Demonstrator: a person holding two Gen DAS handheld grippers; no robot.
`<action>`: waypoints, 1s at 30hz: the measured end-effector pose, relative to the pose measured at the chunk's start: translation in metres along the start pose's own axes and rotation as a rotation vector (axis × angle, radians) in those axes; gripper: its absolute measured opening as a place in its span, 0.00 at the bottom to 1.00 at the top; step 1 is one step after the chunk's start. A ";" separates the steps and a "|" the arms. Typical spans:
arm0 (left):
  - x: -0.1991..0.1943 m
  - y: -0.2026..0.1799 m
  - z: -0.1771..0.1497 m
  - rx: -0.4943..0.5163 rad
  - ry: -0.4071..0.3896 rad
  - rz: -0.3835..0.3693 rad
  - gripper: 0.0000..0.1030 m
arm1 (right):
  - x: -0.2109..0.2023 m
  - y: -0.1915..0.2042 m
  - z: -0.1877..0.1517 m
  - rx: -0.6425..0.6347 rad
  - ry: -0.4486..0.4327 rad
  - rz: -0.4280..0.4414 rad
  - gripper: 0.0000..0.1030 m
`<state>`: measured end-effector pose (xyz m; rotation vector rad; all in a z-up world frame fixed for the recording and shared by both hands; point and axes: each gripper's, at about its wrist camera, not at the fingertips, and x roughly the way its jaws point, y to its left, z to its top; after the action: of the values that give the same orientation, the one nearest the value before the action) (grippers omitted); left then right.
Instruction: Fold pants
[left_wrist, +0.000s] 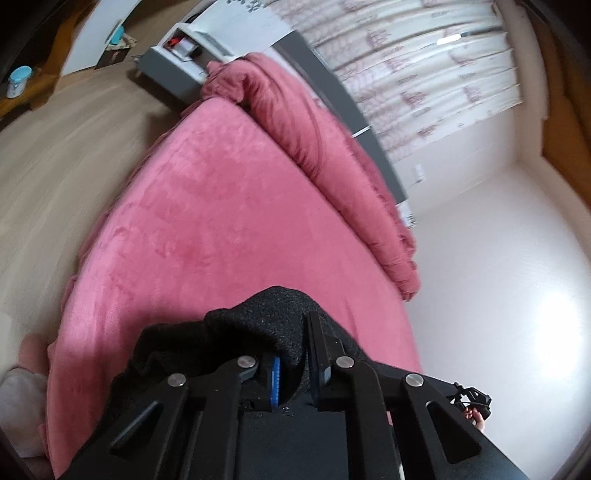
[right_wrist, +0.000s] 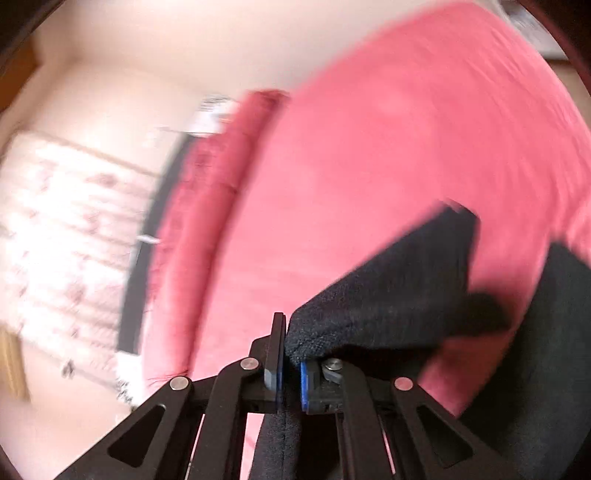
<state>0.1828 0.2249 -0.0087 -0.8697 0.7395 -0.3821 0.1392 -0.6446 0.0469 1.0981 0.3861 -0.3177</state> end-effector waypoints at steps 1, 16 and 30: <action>-0.009 0.003 -0.002 -0.001 -0.012 -0.026 0.11 | -0.017 0.009 0.001 -0.040 -0.008 0.027 0.05; -0.058 0.107 -0.110 -0.170 0.062 -0.051 0.15 | -0.120 -0.282 -0.115 0.347 0.133 -0.184 0.05; -0.061 0.099 -0.103 -0.256 0.067 0.050 0.29 | -0.099 -0.241 -0.097 0.408 0.102 -0.197 0.14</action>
<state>0.0674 0.2626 -0.1056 -1.0807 0.8836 -0.2762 -0.0672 -0.6533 -0.1391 1.4833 0.5372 -0.5322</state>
